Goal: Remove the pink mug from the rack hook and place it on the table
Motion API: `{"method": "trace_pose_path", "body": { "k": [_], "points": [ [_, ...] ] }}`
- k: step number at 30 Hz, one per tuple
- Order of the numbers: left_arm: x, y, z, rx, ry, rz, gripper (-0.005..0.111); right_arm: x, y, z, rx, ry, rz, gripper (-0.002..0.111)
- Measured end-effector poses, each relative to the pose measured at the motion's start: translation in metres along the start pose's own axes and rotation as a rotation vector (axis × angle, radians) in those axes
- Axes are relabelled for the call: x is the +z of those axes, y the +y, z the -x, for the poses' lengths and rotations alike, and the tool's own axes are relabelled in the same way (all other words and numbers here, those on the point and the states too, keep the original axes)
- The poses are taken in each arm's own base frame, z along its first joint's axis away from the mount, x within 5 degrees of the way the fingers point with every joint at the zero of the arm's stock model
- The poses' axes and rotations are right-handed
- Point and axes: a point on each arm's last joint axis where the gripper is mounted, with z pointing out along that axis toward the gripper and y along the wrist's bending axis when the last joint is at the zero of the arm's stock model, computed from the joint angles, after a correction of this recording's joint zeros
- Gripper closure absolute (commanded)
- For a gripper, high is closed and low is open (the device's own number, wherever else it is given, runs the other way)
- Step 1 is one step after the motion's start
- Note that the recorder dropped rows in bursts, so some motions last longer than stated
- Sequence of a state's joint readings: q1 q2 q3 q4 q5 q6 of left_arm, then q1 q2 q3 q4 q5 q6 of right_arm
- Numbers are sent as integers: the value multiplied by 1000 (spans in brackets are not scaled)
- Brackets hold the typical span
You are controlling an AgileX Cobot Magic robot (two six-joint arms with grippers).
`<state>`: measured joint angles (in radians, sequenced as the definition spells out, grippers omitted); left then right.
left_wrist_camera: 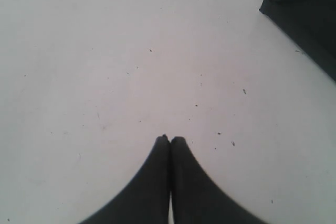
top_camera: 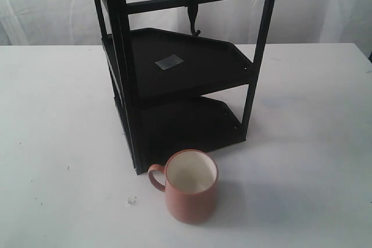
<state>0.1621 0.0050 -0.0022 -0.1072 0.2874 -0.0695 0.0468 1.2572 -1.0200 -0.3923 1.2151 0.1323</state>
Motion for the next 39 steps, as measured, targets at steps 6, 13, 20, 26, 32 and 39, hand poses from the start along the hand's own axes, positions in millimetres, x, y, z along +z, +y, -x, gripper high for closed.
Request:
{"method": "trace_pose_path", "body": {
  "k": [6, 13, 20, 26, 32, 39],
  "points": [
    [0, 0, 0, 0, 0, 0, 107, -50, -19, -30, 215, -202, 20, 108],
    [0, 0, 0, 0, 0, 0, 107, -86, -32, -68, 312, -372, 36, 108],
    [0, 0, 0, 0, 0, 0, 107, -104, -38, -93, 351, -472, 46, 108],
    [0, 0, 0, 0, 0, 0, 107, -116, -42, -105, 371, -580, 57, 108],
    [0, 0, 0, 0, 0, 0, 107, -140, -44, -88, 343, -991, 92, 108],
    [0, 0, 0, 0, 0, 0, 107, -180, -29, -70, 165, -1771, 124, 108]
  ]
}}
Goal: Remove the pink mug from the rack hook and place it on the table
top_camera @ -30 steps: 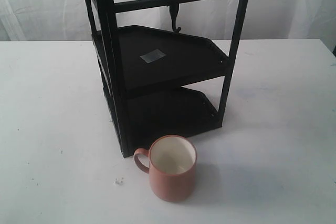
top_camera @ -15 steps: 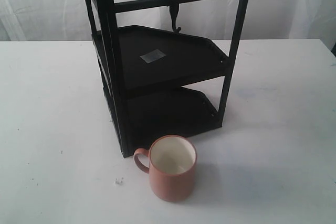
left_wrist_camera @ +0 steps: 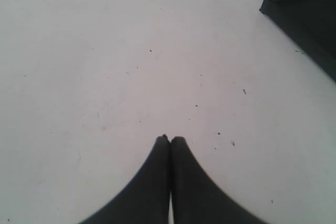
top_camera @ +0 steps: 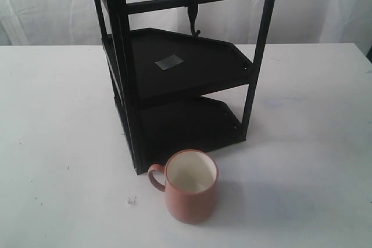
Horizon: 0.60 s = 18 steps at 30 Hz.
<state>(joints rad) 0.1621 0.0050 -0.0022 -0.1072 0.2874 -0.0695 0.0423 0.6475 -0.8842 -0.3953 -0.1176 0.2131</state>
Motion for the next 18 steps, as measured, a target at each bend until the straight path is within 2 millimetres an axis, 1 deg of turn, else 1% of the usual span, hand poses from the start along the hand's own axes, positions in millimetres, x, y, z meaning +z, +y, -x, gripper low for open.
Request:
{"method": "trace_pose_path", "body": {
  "k": [2, 4, 6, 8, 11, 15, 18],
  "points": [
    [0, 0, 0, 0, 0, 0, 107, -2, 3, -2, -4, -103, 12, 108],
    [0, 0, 0, 0, 0, 0, 107, -8, 4, -11, 0, -165, -11, 108],
    [0, 0, 0, 0, 0, 0, 107, -15, 5, -24, 15, -179, -34, 108],
    [0, 0, 0, 0, 0, 0, 107, -23, 6, -40, 44, -157, -50, 108],
    [0, 0, 0, 0, 0, 0, 107, -39, 9, -68, 99, -70, -66, 108],
    [0, 0, 0, 0, 0, 0, 107, -70, 17, -110, 156, 137, -57, 108],
    [0, 0, 0, 0, 0, 0, 107, -88, 19, -134, 164, 269, -74, 108]
  ]
}}
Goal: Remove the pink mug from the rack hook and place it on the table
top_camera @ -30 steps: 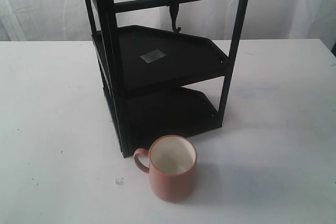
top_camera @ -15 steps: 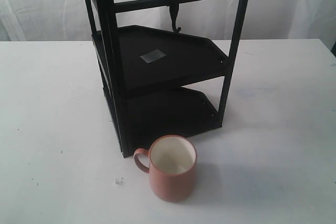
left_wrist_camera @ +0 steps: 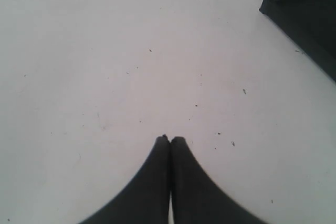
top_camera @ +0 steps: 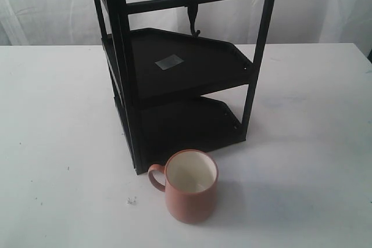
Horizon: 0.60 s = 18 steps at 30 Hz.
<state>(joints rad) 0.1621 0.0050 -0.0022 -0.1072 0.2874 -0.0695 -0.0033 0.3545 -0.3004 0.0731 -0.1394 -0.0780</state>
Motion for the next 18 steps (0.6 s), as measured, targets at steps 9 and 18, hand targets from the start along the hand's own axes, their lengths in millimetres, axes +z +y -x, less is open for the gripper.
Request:
{"method": "trace_pose_path", "body": {
  "k": [9, 18],
  "points": [
    [0, 0, 0, 4, 0, 2, 107, -21, -12, -38, -35, 61, -159, 108],
    [0, 0, 0, 5, 0, 3, 107, -46, -12, -83, 49, 108, -221, 108]
  ]
}}
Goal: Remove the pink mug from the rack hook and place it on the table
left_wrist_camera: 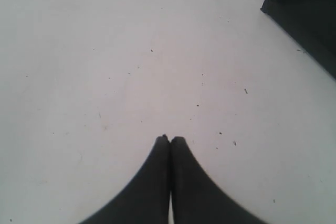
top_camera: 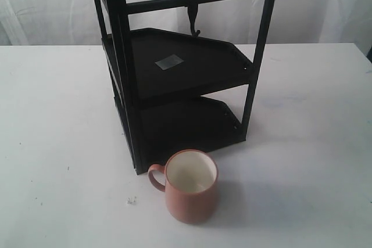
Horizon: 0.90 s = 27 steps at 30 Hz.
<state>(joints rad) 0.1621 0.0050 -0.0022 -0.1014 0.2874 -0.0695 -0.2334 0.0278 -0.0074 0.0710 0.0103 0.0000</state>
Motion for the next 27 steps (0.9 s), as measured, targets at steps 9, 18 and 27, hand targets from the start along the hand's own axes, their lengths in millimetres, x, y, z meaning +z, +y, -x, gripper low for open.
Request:
{"method": "trace_pose_path", "body": {
  "k": [9, 18, 27],
  "points": [
    [0, 1, 0, 11, 0, 6, 107, -3, 4, -18, -66, 177, 99, 108],
    [0, 1, 0, 12, 1, 6, 107, -8, 10, -32, -35, 335, 221, 108],
    [0, 1, 0, 12, 1, 6, 107, -9, 13, -32, 44, 348, 235, 108]
  ]
}}
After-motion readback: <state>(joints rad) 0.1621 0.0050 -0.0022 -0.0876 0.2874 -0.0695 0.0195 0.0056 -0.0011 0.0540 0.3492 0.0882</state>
